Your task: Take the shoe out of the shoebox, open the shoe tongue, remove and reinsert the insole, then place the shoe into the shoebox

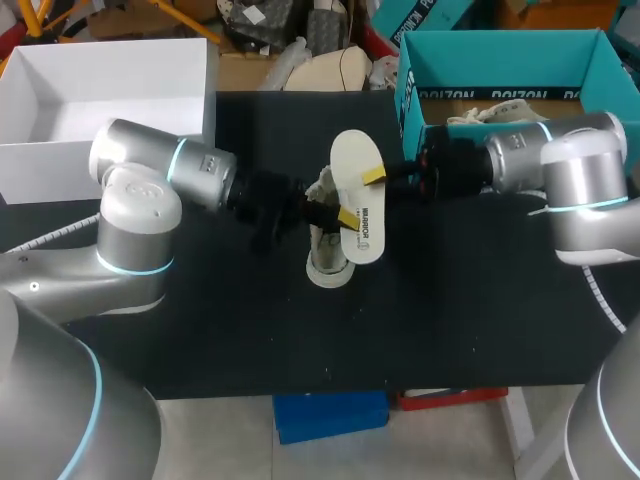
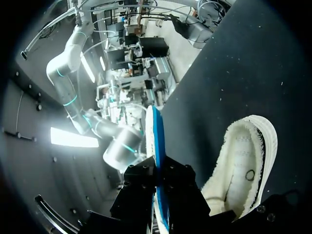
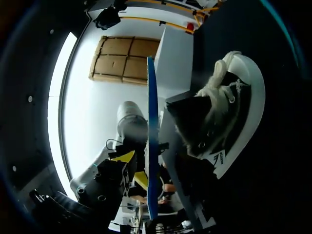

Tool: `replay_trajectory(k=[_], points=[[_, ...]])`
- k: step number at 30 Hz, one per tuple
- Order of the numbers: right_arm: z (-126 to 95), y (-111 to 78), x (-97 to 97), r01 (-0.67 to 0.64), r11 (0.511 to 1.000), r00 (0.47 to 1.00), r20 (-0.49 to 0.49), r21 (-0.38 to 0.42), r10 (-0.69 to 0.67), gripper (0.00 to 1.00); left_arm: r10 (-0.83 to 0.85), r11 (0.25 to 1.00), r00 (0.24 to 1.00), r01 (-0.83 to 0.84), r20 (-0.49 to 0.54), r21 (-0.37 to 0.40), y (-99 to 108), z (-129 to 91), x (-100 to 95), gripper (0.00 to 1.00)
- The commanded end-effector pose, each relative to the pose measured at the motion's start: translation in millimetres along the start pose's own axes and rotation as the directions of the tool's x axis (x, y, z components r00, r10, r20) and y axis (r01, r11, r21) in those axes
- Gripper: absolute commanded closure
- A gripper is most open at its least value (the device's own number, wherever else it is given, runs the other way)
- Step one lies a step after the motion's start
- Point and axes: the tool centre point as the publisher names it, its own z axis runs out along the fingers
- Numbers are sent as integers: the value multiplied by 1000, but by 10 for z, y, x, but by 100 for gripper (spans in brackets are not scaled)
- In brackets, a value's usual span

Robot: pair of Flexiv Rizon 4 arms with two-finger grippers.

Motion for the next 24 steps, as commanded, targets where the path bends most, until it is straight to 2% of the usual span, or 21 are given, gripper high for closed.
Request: replay_trajectory(k=[1,5,7,17,21,22,24], points=[[-14,-28,62,-1,1000,1000,21,-5,1,53,0,1000,1000,0,-5,2,-1,0,-8,100],[4,-13,38,-3,1000,1000,26,2,3,54,0,1000,1000,0,-5,2,-1,0,-8,100],[25,-13,35,-5,1000,1000,28,5,4,58,0,1000,1000,0,-5,2,-1,0,-8,100],[29,-15,5,-10,1000,999,32,-2,10,58,0,1000,1000,0,-5,2,-1,0,-8,100],[31,-23,-7,-12,1000,999,35,-9,13,69,0,1000,1000,0,-5,2,-1,0,-8,100],[31,-23,-7,-13,1000,999,38,-11,13,76,0,1000,1000,0,-5,2,-1,0,-8,100],[25,-23,-8,-11,1000,999,43,-17,11,96,0,1000,1000,0,-5,2,-1,0,-8,100]])
